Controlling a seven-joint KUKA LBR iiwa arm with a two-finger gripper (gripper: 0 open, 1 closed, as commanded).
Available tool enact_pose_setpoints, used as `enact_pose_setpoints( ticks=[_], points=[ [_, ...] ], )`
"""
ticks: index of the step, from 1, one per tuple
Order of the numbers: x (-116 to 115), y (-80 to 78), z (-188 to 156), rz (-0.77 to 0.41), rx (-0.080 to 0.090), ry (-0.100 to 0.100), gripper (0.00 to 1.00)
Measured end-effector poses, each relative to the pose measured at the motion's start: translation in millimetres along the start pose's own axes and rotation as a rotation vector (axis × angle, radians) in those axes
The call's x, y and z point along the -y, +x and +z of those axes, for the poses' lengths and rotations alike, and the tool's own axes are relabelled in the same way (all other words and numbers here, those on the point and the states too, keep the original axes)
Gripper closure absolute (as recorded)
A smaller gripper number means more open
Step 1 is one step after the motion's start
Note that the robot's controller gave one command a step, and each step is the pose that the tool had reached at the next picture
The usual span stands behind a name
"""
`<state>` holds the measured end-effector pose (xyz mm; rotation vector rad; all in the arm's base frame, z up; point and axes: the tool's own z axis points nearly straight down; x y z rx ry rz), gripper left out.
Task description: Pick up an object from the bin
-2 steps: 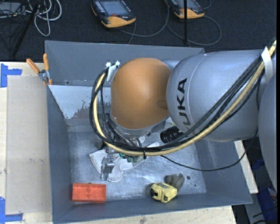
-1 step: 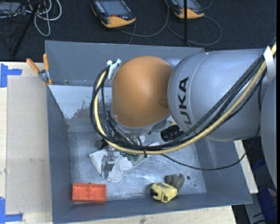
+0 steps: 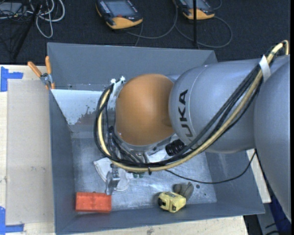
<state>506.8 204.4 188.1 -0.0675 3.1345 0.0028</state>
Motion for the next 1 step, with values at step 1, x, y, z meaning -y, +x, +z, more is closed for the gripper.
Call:
enact_pose_setpoints(
  ticks=[1],
  points=[
    [1.8, 3.2, 16.0, -0.019, -0.004, 0.001, 0.0]
  ],
)
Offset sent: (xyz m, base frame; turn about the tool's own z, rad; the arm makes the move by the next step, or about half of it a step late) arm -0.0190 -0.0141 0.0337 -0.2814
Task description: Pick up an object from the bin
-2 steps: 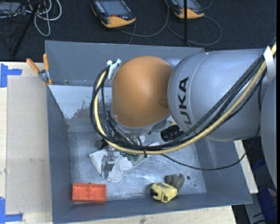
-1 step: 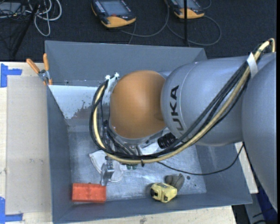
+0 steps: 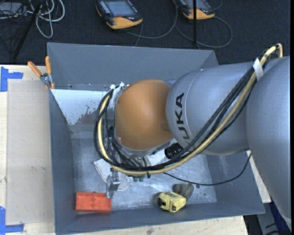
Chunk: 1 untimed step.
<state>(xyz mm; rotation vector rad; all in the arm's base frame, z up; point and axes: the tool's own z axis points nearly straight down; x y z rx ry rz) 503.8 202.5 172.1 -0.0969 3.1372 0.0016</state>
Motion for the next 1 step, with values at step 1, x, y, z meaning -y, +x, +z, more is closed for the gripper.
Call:
enact_pose_setpoints(
  ticks=[1],
  points=[
    [6.3, 9.6, 20.6, -0.108, -0.016, 0.004, 0.0]
  ],
)
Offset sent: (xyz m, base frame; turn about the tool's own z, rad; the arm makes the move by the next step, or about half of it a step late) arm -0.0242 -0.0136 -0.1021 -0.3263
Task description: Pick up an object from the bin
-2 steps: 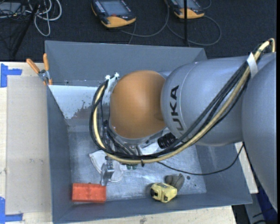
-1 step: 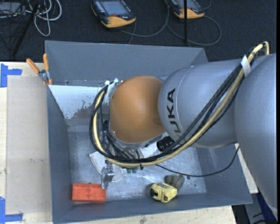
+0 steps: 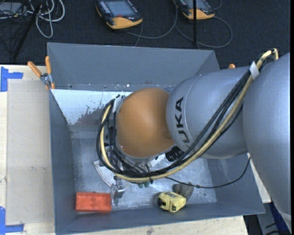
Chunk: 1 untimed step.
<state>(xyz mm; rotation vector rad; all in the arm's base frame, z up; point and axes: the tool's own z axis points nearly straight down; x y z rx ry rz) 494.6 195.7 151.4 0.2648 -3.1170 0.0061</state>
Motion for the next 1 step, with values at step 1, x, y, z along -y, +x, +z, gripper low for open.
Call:
enact_pose_setpoints(
  ticks=[1],
  points=[
    [4.0, 11.1, 79.7, -0.214, 0.026, -0.003, 1.0]
  ],
)
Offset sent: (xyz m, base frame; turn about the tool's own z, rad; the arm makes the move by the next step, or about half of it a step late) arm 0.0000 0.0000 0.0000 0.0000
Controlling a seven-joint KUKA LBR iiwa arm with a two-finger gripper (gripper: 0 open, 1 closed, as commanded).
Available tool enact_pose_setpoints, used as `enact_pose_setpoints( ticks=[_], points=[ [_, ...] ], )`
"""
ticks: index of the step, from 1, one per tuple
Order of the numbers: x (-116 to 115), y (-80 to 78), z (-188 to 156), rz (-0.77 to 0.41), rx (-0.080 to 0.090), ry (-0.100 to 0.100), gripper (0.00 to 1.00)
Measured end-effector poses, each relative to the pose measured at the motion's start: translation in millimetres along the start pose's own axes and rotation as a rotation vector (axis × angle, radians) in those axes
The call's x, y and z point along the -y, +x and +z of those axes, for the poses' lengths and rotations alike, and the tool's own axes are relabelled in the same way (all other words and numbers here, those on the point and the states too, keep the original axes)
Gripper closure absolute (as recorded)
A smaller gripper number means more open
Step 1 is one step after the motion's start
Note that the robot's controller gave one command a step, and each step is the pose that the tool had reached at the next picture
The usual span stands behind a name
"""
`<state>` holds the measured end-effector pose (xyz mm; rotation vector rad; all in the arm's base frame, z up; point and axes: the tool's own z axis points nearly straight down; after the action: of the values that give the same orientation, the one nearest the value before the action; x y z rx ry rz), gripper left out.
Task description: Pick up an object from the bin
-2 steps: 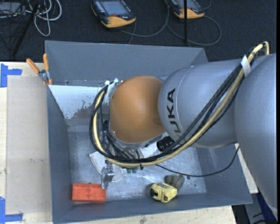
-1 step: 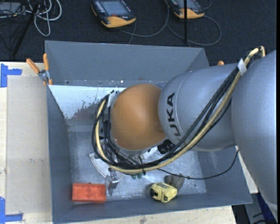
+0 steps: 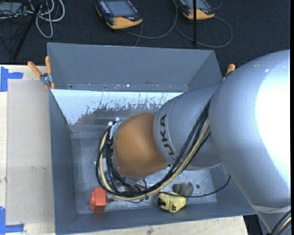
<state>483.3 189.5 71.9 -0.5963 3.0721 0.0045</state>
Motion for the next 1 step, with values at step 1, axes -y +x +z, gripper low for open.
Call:
enact_pose_setpoints(
  ticks=[1],
  points=[
    [0.0, 0.0, 0.0, 0.001, 0.0, 0.0, 1.0]
  ],
)
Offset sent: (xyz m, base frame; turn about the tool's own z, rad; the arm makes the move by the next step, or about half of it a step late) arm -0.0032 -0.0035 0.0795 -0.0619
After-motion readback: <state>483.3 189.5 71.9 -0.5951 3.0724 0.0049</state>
